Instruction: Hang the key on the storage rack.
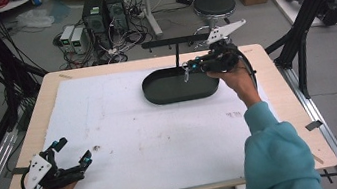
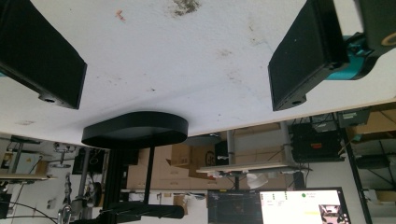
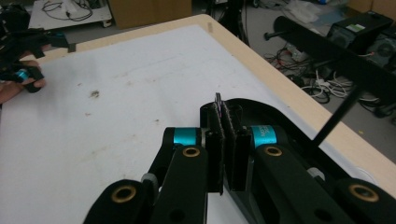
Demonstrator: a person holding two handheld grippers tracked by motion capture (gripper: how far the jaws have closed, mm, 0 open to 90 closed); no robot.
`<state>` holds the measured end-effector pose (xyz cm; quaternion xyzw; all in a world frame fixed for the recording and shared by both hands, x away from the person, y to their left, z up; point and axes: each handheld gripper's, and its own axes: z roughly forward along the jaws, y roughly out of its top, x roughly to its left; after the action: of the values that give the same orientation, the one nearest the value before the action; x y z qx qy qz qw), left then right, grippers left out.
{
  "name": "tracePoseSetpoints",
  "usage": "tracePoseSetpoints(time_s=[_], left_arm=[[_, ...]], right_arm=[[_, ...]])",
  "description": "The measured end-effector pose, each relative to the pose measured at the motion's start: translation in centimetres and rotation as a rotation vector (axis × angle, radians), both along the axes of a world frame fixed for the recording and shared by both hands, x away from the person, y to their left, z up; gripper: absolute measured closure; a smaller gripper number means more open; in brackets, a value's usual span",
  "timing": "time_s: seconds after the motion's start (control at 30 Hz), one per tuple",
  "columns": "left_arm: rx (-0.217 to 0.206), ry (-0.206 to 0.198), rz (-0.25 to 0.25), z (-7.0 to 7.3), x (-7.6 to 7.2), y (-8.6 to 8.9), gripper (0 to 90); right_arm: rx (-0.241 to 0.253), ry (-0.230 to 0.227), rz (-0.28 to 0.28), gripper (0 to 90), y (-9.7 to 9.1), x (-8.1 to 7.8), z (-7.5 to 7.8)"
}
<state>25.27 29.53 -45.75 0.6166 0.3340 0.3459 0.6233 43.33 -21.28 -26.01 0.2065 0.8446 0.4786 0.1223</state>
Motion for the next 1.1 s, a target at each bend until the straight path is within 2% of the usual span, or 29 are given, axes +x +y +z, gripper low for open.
tracePoseSetpoints(time_s=[0.07,0.2,0.37,0.43,0.6,0.67,0.73,0.83,0.97,1.1], left_arm=[[0.000,0.001,-0.001,0.0,0.0,0.0,4.9],[-0.001,0.000,0.000,0.0,0.0,0.0,4.8],[0.000,0.000,0.000,0.0,0.0,0.0,4.8],[0.000,0.000,0.000,0.0,0.0,0.0,4.8],[-0.001,0.001,0.000,0.0,0.0,0.0,4.9],[-0.001,0.000,-0.001,0.0,0.0,0.0,4.8],[-0.001,0.001,0.000,0.0,0.0,0.0,4.8],[-0.002,0.002,-0.001,0.0,0.0,0.0,4.8],[-0.004,0.000,-0.001,0.0,0.0,0.0,4.9],[-0.005,-0.001,0.000,0.0,0.0,0.0,4.8]], right_arm=[[-0.003,0.008,-0.009,88.8,-0.1,0.1,0.2],[-0.022,-0.011,-0.025,88.8,-0.3,1.3,1.2],[-0.037,-0.001,-0.041,88.8,-0.5,2.5,1.9],[-0.048,-0.013,-0.045,88.8,-0.5,2.7,2.0],[-0.078,0.007,-0.065,88.8,-0.4,3.9,2.7],[-0.073,-0.003,-0.067,88.8,-0.4,4.3,3.0],[-0.070,-0.005,-0.066,88.7,-0.4,4.5,3.1],[-0.100,0.002,-0.076,88.8,-0.1,5.2,3.4],[-0.102,-0.004,-0.073,88.8,0.1,6.0,3.8],[-0.099,0.012,-0.078,88.8,0.1,6.6,3.6]])
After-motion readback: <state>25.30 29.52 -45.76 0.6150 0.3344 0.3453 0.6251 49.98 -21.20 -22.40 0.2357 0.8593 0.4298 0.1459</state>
